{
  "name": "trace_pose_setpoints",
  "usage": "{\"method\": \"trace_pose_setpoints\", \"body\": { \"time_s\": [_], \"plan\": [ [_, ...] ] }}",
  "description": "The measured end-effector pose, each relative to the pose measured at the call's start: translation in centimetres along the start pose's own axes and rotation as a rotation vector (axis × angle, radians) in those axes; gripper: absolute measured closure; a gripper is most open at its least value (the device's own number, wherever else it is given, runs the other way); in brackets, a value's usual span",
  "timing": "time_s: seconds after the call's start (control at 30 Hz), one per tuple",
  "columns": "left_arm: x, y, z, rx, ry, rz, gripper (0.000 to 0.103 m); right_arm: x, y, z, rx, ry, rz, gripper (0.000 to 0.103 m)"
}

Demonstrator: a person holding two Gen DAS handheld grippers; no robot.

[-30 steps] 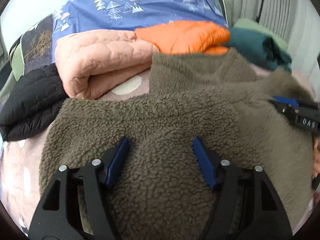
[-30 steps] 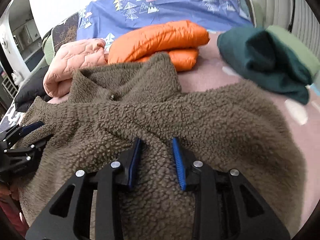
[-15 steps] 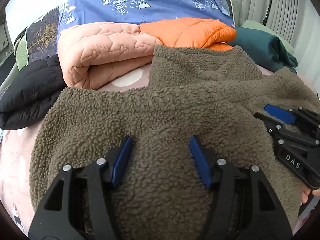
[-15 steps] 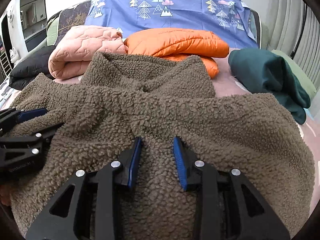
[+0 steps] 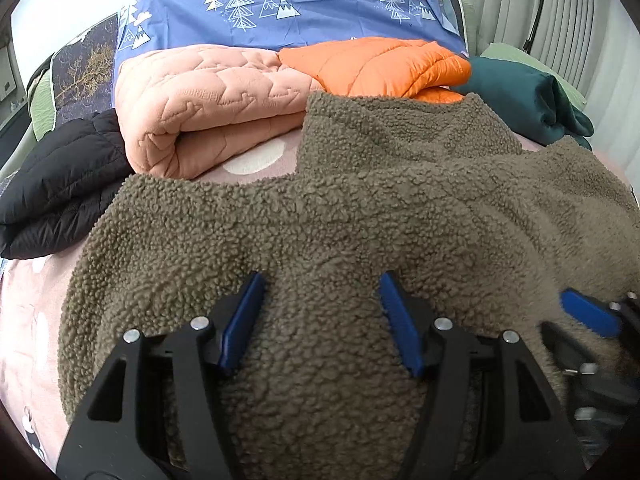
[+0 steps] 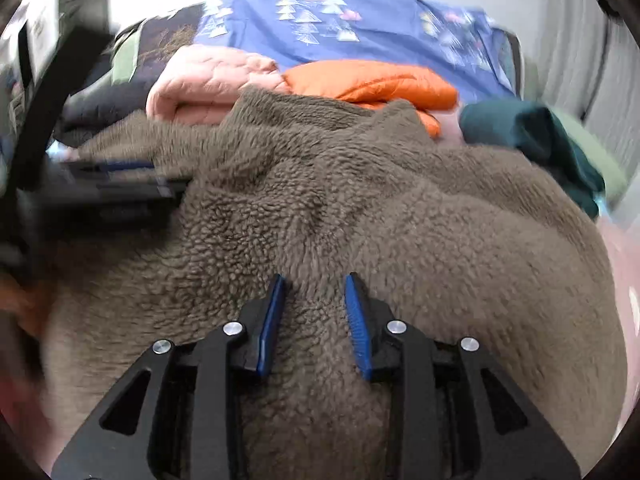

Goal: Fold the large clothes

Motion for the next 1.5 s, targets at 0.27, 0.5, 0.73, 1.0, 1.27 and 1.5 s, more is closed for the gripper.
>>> {"method": "trace_pose_setpoints", "body": {
  "time_s": [0.27, 0.5, 0.73, 1.0, 1.27, 1.5],
  "plan": [
    [0.2, 0.2, -0.2, 0.015, 0.0, 0.001, 0.04, -1.3, 5.7, -1.9, 0.055, -0.041, -0.088, 0.07],
    [0.1, 0.3, -0.6, 0.032, 0.005, -0.004, 0.04, -3.5, 8.0, -5.4, 0.011, -0.048, -0.15, 0.068],
    [0.1, 1.0, -2.5, 0.086, 0.023, -0.022, 0.04, -2.1, 6.8, -5.6, -0.033, -0.135, -0.062, 0.068],
    [-2.3, 3.9, -8.2, 0.191, 0.235, -0.092, 0.066, -0.2, -1.8, -3.4, 0.065, -0.176, 0.018, 0.065],
    [-0.8, 5.9, -5.1, 0.155, 0.144, 0.022, 0.067, -1.6, -1.2, -0.5, -0.048, -0.063, -0.02, 0.062],
    [-1.1, 6.2, -5.1, 0.169, 0.164, 0.01, 0.066, -0.3, -8.7, -1.0, 0.075, -0.092, 0.06, 0.063]
  ]
}}
Point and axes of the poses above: each gripper's, at about its wrist camera, not at the fingertips, and z roughly the way its jaws point, x to its right, y to its underside, the point moved 1 cm from there along z, roughly the way its jaws point, and after that the axes turned 4 degrees about -x, right-handed, at the moved point
